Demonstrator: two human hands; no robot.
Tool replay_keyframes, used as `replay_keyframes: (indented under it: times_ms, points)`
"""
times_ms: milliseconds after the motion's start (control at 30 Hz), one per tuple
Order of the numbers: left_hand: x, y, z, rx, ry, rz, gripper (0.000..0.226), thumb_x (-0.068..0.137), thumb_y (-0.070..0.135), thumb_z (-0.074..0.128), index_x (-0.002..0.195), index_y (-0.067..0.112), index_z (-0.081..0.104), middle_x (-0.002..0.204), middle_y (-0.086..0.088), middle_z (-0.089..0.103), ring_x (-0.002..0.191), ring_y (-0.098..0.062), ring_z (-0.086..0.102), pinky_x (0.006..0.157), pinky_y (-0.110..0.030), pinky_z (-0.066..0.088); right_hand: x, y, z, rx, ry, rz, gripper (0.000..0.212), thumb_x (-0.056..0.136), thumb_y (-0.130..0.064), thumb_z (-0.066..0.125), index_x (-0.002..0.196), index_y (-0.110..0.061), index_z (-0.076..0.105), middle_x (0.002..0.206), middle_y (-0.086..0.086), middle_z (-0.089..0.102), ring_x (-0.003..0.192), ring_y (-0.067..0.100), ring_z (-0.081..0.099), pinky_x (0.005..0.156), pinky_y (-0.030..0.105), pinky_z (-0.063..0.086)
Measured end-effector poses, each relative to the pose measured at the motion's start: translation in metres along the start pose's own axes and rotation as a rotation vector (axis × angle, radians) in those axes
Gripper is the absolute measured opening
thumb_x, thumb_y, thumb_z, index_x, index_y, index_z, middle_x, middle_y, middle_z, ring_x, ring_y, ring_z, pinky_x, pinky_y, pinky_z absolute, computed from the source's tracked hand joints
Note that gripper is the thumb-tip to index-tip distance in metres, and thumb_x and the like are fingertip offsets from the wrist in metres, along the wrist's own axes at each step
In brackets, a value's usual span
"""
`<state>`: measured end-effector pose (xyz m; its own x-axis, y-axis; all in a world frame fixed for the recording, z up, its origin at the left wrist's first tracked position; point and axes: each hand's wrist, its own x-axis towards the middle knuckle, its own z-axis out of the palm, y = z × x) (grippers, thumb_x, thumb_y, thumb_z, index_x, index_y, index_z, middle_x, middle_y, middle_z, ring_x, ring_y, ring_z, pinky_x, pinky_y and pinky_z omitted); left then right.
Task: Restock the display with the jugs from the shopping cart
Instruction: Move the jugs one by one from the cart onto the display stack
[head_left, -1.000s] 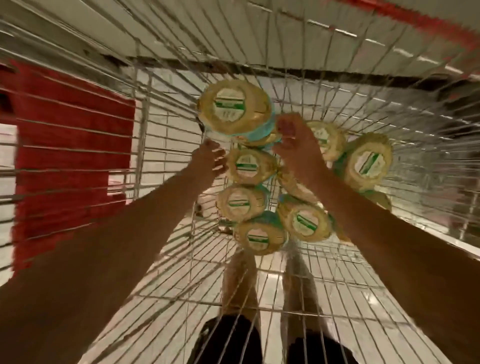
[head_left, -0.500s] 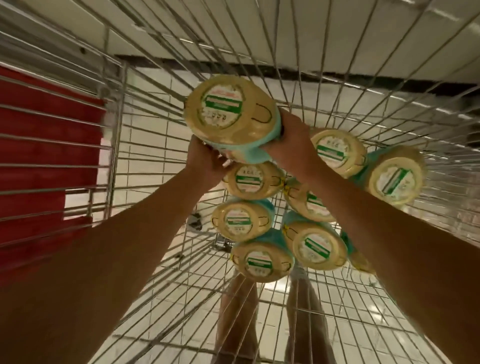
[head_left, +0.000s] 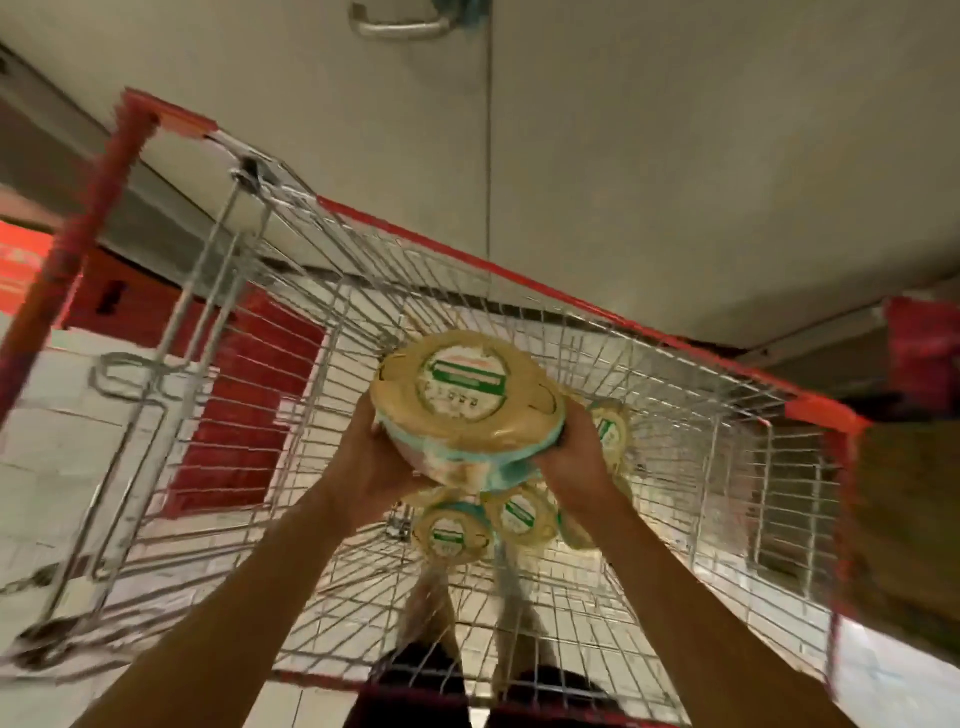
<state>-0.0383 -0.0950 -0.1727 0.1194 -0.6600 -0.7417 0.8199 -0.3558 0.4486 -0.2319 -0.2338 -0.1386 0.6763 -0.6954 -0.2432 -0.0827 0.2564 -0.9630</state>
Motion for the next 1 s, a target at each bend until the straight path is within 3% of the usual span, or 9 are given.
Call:
replay_keyframes:
  times_ms: [67, 233, 400, 500, 600, 700, 867, 933, 1000]
  points:
    - [-0.034, 0.000, 0.027, 0.040, -0.009, 0.051, 0.088, 0.083, 0.084, 0.058, 0.146, 0.022, 0.059, 0.148, -0.016, 0.059, 0.131, -0.038, 0.061, 0.094, -0.058, 0.055, -0.028, -0.029, -0.008, -0.012, 0.036, -0.030, 0.037, 0.069, -0.021, 0.081, 0.105, -0.031, 0.081, 0.101, -0.013, 0.081, 0.100, 0.008, 0.076, 0.083, 0.033, 0.062]
    - [-0.094, -0.015, 0.069, 0.061, -0.070, 0.023, 0.087, 0.092, 0.083, 0.041, 0.152, 0.021, 0.051, 0.154, -0.016, 0.053, 0.136, -0.038, 0.057, 0.095, -0.053, 0.055, -0.102, -0.082, -0.021, -0.039, 0.144, -0.096, 0.041, 0.063, -0.021, 0.077, 0.103, -0.013, 0.075, 0.091, -0.015, 0.080, 0.090, 0.001, 0.075, 0.078, 0.021, 0.059]
    - [-0.130, -0.043, 0.096, 0.178, -0.212, -0.033, 0.098, 0.079, 0.086, 0.059, 0.154, 0.025, 0.049, 0.155, -0.012, 0.053, 0.141, -0.039, 0.051, 0.107, -0.062, 0.046, -0.187, -0.091, -0.030, -0.067, 0.332, -0.081, 0.047, 0.065, -0.002, 0.076, 0.111, 0.006, 0.073, 0.105, 0.014, 0.079, 0.104, 0.030, 0.076, 0.092, 0.053, 0.062]
    - [-0.147, -0.066, 0.113, 0.246, -0.287, -0.096, 0.095, 0.076, 0.087, 0.057, 0.148, 0.026, 0.057, 0.152, -0.012, 0.057, 0.137, -0.039, 0.055, 0.107, -0.067, 0.046, -0.241, -0.087, -0.030, 0.013, 0.446, -0.100, 0.044, 0.069, 0.003, 0.075, 0.113, 0.008, 0.072, 0.110, 0.026, 0.076, 0.109, 0.044, 0.072, 0.095, 0.061, 0.058]
    - [-0.157, -0.089, 0.133, 0.307, -0.348, -0.160, 0.085, 0.084, 0.084, 0.049, 0.146, 0.026, 0.058, 0.150, -0.013, 0.058, 0.136, -0.040, 0.056, 0.109, -0.072, 0.042, -0.290, -0.087, -0.036, 0.063, 0.572, -0.140, 0.042, 0.068, 0.004, 0.075, 0.110, 0.001, 0.073, 0.108, 0.024, 0.077, 0.108, 0.042, 0.073, 0.095, 0.065, 0.056]
    - [-0.172, -0.118, 0.169, 0.409, -0.475, -0.215, 0.063, 0.093, 0.078, 0.046, 0.131, 0.034, 0.071, 0.144, -0.009, 0.064, 0.130, -0.035, 0.062, 0.098, -0.060, 0.054, -0.342, -0.087, -0.053, 0.050, 0.647, -0.167, 0.040, 0.072, 0.003, 0.074, 0.112, -0.004, 0.075, 0.110, 0.019, 0.078, 0.109, 0.039, 0.074, 0.095, 0.058, 0.060]
    - [-0.184, -0.183, 0.234, 0.514, -0.567, -0.251, 0.079, 0.075, 0.083, 0.068, 0.136, 0.033, 0.068, 0.143, -0.011, 0.064, 0.130, -0.035, 0.062, 0.095, -0.059, 0.055, -0.418, -0.087, -0.103, 0.009, 0.741, -0.239, 0.031, 0.080, -0.009, 0.076, 0.106, -0.026, 0.080, 0.107, 0.007, 0.080, 0.105, 0.028, 0.076, 0.092, 0.047, 0.063]
    - [-0.186, -0.215, 0.261, 0.534, -0.584, -0.262, 0.077, 0.076, 0.083, 0.068, 0.135, 0.033, 0.068, 0.141, -0.010, 0.066, 0.128, -0.034, 0.064, 0.095, -0.058, 0.055, -0.449, -0.086, -0.129, 0.008, 0.772, -0.264, 0.026, 0.084, -0.024, 0.077, 0.110, -0.021, 0.078, 0.109, 0.004, 0.080, 0.106, 0.026, 0.076, 0.092, 0.041, 0.063]
    - [-0.187, -0.250, 0.291, 0.543, -0.617, -0.284, 0.076, 0.082, 0.082, 0.064, 0.139, 0.031, 0.066, 0.143, -0.010, 0.064, 0.130, -0.034, 0.062, 0.099, -0.059, 0.053, -0.480, -0.082, -0.160, 0.017, 0.795, -0.282, 0.023, 0.089, -0.024, 0.075, 0.112, -0.020, 0.076, 0.109, 0.000, 0.080, 0.106, 0.022, 0.076, 0.089, 0.032, 0.062]
